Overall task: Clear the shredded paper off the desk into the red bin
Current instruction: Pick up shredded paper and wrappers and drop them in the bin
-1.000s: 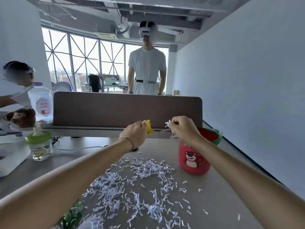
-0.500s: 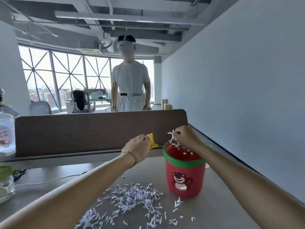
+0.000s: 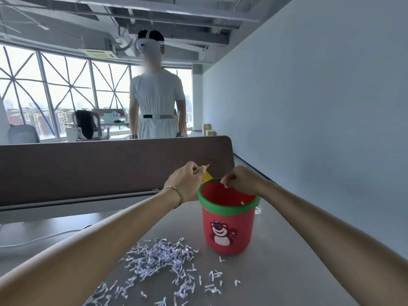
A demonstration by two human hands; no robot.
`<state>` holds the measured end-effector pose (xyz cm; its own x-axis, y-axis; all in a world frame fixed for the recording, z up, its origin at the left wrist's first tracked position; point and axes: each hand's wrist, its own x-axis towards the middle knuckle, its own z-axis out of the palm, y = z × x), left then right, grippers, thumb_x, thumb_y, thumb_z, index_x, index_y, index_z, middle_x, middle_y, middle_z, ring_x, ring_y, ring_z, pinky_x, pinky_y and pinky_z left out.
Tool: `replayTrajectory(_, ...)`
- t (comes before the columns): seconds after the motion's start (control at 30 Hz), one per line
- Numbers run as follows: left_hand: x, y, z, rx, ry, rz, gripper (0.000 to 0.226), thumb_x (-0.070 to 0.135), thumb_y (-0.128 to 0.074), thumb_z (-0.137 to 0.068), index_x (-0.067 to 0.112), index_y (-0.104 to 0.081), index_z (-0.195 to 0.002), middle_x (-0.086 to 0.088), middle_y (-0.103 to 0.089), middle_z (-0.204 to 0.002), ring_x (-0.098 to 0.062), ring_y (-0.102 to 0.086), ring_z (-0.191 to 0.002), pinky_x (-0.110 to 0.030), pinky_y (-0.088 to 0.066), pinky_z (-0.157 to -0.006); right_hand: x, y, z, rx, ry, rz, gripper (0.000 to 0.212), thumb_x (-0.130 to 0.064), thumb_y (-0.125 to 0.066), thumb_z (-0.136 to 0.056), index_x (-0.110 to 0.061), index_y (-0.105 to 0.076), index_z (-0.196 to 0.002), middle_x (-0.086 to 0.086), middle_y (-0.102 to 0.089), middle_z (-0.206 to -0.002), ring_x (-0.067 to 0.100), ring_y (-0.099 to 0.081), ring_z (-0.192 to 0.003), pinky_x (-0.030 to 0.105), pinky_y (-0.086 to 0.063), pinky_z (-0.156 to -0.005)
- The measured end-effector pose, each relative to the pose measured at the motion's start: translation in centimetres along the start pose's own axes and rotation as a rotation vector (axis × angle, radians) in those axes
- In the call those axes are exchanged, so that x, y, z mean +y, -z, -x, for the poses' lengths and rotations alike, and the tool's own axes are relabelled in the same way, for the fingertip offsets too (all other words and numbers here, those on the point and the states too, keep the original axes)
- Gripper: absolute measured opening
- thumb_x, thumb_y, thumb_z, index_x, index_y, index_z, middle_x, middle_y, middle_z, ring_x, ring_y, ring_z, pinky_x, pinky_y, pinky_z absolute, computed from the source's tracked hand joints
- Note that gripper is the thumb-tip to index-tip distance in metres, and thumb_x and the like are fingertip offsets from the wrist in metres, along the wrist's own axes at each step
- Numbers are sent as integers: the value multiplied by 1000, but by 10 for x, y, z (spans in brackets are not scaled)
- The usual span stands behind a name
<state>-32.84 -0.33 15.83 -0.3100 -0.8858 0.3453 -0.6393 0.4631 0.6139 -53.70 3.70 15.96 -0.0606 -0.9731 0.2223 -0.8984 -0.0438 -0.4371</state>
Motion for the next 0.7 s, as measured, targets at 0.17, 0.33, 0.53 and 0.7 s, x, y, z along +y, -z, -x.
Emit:
replayTrajectory(0.17, 23, -14, -19, -26, -117, -78, 23, 30, -65, -87, 33, -58, -108, 7, -66, -98, -17, -61, -87, -34, -48, -73, 6, 18, 30, 150, 21, 38, 28, -13, -54, -90, -24, -79, -83, -7, -79, -102, 13, -69, -102, 33, -54, -94)
replayTrajectory(0.33, 41, -40, -22, -157, -120, -175, 40, 14, -65, -75, 34, -64, -110, 5, -67, -100, -20, -64, -88, -35, -55, -73, 15, 29, 45, 205, 15, 90, 30, -13, -53, -87, -21, -82, -94, -7, -79, -97, 15, -71, -94, 39, -58, -87)
replayTrajectory(0.53, 44, -65, -24, -310, -147, -309, 58, 44, -81, -72, 34, -59, -125, 8, -67, -116, -18, -64, -103, -39, -55, -92, 16, 31, 50, 168, 20, 118, 32, -11, -52, -87, -23, -81, -96, -7, -78, -98, 14, -69, -93, 40, -58, -88)
replayTrajectory(0.7, 36, -56, -19, -291, -207, -388, 63, 62, -68, -83, 28, -54, -135, 4, -64, -125, -20, -61, -114, -41, -50, -99, 8, 22, 50, 171, 4, 118, 35, -11, -51, -86, -25, -80, -98, -8, -78, -101, 15, -70, -95, 36, -57, -87)
